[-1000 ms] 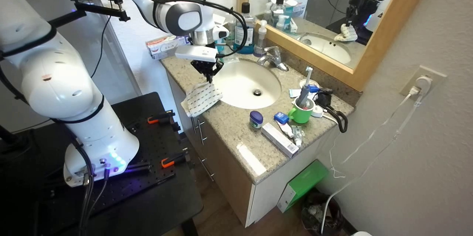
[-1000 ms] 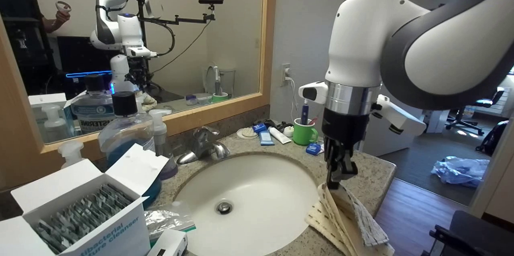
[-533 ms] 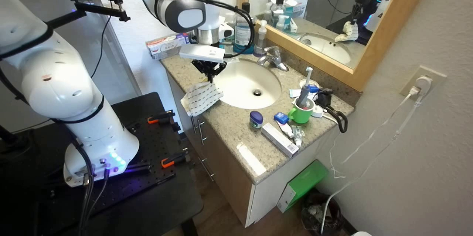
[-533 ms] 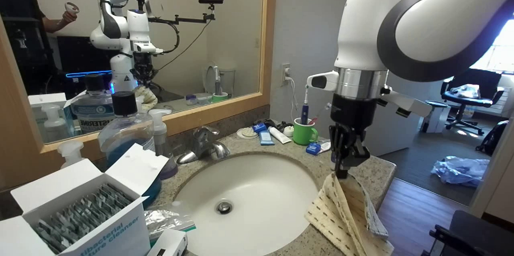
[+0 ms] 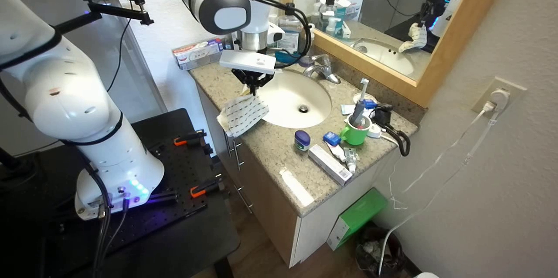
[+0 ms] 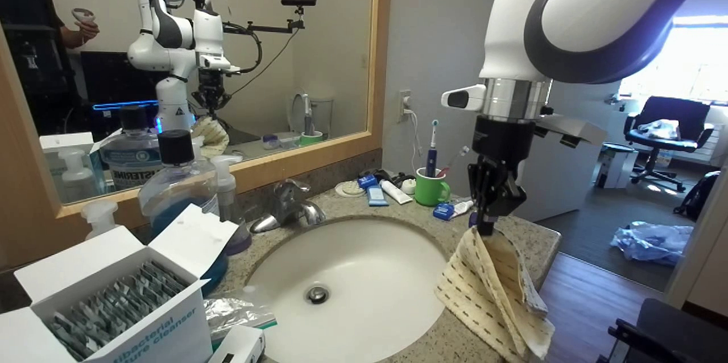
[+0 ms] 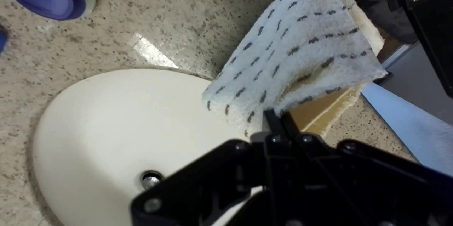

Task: Unfold the towel once

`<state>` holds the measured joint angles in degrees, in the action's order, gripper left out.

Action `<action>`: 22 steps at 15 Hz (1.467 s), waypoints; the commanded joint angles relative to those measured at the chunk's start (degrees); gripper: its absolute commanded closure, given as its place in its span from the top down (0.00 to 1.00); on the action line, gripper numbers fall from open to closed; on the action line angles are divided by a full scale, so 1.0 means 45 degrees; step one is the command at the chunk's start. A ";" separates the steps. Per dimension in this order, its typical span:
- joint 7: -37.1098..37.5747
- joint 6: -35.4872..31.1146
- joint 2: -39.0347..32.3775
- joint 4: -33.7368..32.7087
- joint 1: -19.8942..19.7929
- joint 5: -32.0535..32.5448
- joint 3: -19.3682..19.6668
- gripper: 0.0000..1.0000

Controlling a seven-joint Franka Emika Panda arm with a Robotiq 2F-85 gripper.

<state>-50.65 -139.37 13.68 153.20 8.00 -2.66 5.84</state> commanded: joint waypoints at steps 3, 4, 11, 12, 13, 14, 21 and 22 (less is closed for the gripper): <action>-0.0045 0.0052 -0.0006 -0.0023 -0.0193 -0.0070 -0.0205 0.03; -0.0045 0.0058 -0.0007 -0.0023 -0.0193 -0.0071 -0.0205 0.03; -0.5969 0.1466 -0.0907 -0.1078 0.0274 -0.4599 0.1171 0.01; -0.6579 0.1915 -0.1208 -0.1365 0.0093 -0.5140 0.1234 0.01; -0.7062 0.2418 -0.1441 -0.1593 -0.0101 -0.5545 0.1258 0.01; -0.7420 0.2903 -0.1796 -0.1883 -0.0333 -0.5897 0.1267 0.01; -0.7430 0.4348 -0.3776 -0.2942 -0.2135 -0.6315 0.0978 0.01; -0.7409 0.4385 -0.4075 -0.3104 -0.2364 -0.6377 0.0943 0.01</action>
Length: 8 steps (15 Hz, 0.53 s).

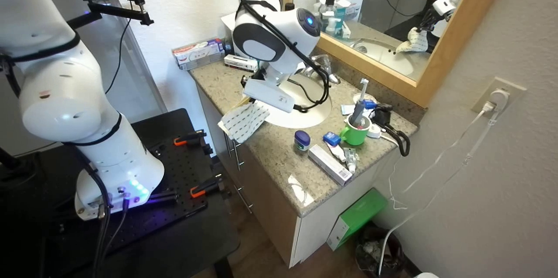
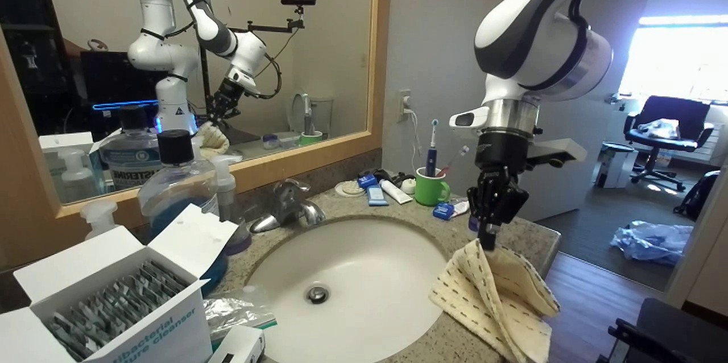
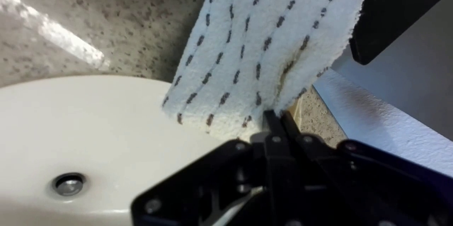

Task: Unfold the towel once

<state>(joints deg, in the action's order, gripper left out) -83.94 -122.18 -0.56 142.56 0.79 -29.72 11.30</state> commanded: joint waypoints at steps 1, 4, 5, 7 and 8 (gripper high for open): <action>0.0027 0.0613 -0.1160 -0.0893 -0.0988 -0.0412 -0.0305 0.01; 0.0049 0.0577 -0.1771 -0.1370 -0.1544 -0.0583 -0.0477 0.01; 0.0078 0.0620 -0.1926 -0.1540 -0.1688 -0.0595 -0.0547 0.01; 0.0047 0.0799 -0.2193 -0.1889 -0.1968 -0.0682 -0.0704 0.01; -0.0021 0.0930 -0.2332 -0.2071 -0.2115 -0.0775 -0.0775 0.01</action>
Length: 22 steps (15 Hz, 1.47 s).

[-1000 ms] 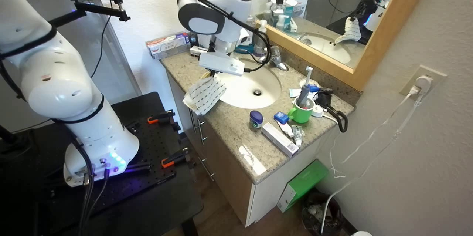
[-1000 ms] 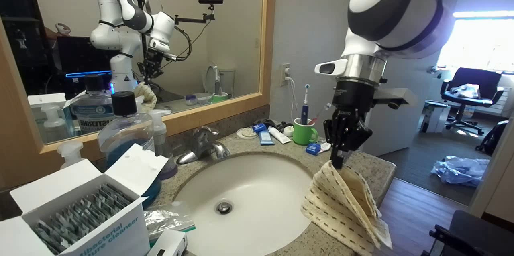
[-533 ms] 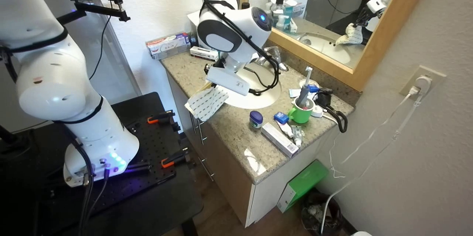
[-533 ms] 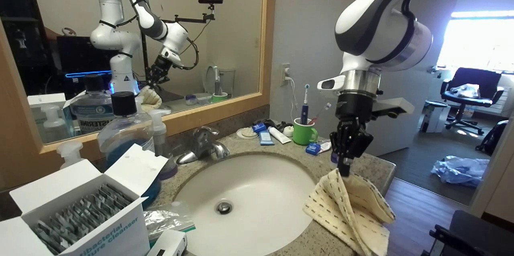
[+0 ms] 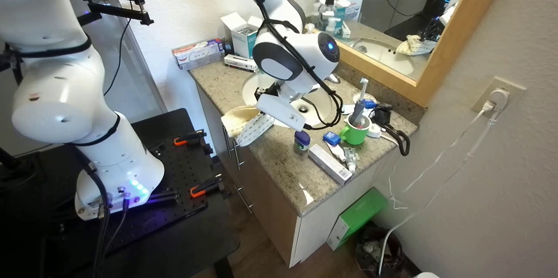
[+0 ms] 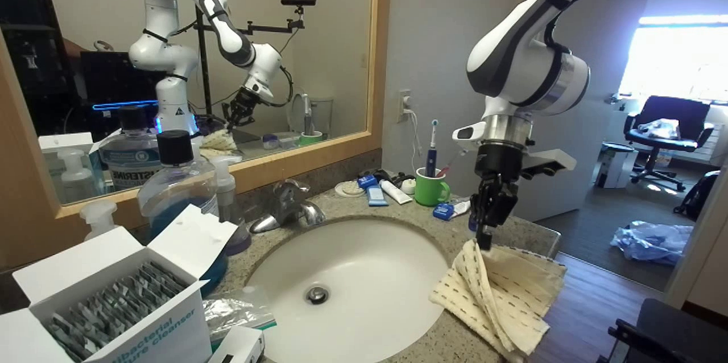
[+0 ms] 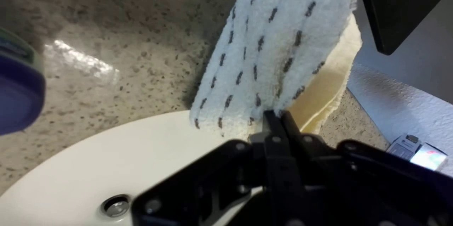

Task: Unfold the towel once

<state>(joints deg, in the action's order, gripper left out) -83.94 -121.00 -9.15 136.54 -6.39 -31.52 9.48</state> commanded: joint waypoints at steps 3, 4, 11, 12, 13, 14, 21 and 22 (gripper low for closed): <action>-0.0082 0.0912 -0.0765 -0.1131 -0.0833 -0.0579 -0.0489 0.01; -0.0223 0.0977 -0.0915 -0.1268 -0.0952 -0.0716 -0.0521 0.01; -0.0924 0.0900 -0.1581 -0.1557 -0.1541 -0.0528 -0.0594 0.01; -0.1072 0.0882 -0.1627 -0.1552 -0.1611 -0.0518 -0.0585 0.01; -0.1156 0.0901 -0.1667 -0.1562 -0.1694 -0.0530 -0.0568 0.01; -0.1233 0.0902 -0.1714 -0.1591 -0.1765 -0.0538 -0.0557 0.01; -0.1232 0.0899 -0.1625 -0.1724 -0.2109 -0.0367 -0.0461 0.01; -0.1203 0.0901 -0.1623 -0.1757 -0.2131 -0.0357 -0.0463 0.01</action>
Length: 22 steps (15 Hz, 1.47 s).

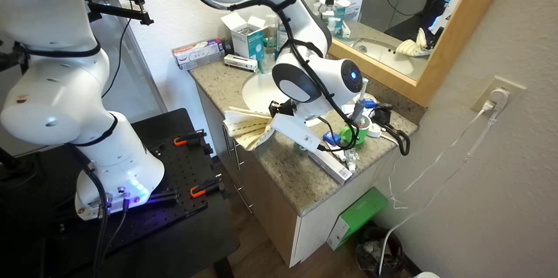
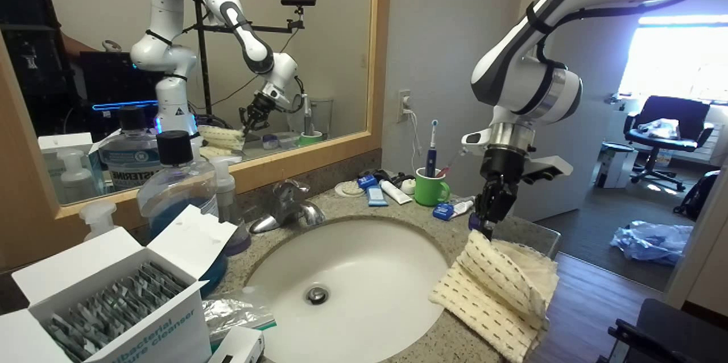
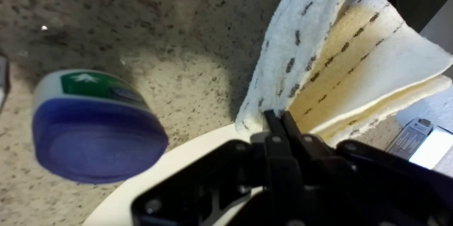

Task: Unfold the towel once

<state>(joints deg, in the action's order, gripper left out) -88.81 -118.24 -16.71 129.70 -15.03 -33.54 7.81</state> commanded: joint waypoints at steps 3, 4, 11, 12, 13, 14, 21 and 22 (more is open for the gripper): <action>-0.0065 0.0307 0.0051 -0.0309 -0.0241 0.0128 -0.0091 0.01; -0.0051 0.0339 0.0039 -0.0344 -0.0245 0.0139 -0.0090 0.01; -0.0161 0.0976 -0.0472 -0.0718 -0.0453 -0.0065 -0.0132 0.01; -0.0174 0.1192 -0.0690 -0.0826 -0.0463 -0.0133 -0.0199 0.01; -0.0091 0.1327 -0.0922 -0.0933 -0.0429 -0.0152 -0.0250 0.01; -0.0097 0.1463 -0.1163 -0.1039 -0.0426 -0.0215 -0.0310 0.01; -0.0165 0.2135 -0.1898 -0.1570 -0.0726 -0.0369 -0.0457 0.04; -0.0184 0.2142 -0.1880 -0.1561 -0.0780 -0.0392 -0.0440 0.29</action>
<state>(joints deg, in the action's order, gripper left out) -88.80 -110.53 -24.15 124.11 -16.75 -34.06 6.35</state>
